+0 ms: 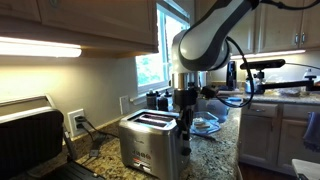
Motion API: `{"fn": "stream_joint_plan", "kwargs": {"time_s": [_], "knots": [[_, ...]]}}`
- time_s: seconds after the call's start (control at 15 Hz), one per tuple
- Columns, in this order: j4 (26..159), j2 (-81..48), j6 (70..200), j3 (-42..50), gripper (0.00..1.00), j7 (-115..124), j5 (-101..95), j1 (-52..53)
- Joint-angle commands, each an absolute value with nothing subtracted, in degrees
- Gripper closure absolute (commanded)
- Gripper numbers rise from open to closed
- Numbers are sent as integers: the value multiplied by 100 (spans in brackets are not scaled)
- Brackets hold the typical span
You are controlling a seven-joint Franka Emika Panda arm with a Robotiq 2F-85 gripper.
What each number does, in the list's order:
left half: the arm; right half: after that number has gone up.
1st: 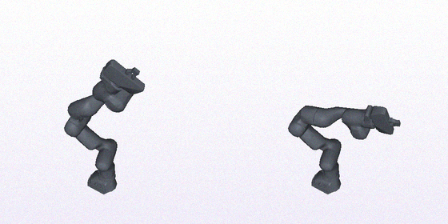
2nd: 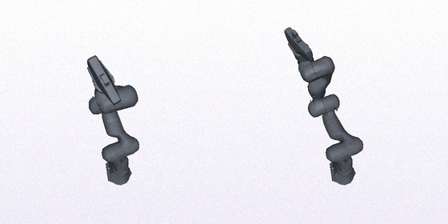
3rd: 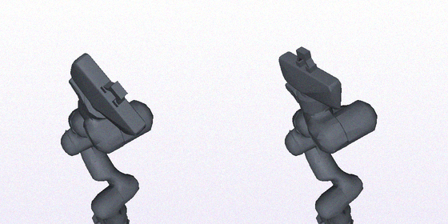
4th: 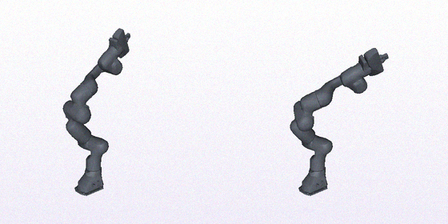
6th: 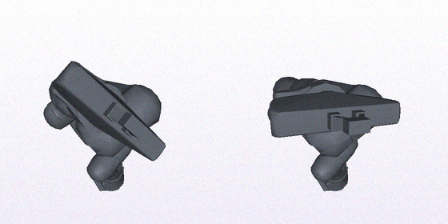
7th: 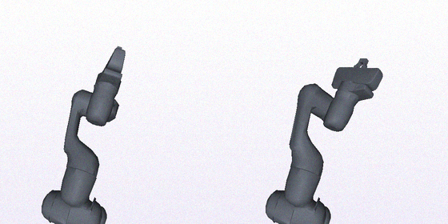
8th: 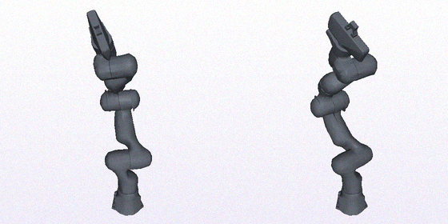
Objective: Push down the toaster lever
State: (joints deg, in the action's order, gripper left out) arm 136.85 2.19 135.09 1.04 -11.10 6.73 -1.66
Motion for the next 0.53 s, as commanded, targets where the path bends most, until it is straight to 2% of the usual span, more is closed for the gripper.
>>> {"fn": "stream_joint_plan", "kwargs": {"time_s": [0.0,0.47], "knots": [[13663,738,12928,79,67,-700,311,-130],[13846,1397,12272,58,22,-428,5,-153]]}}
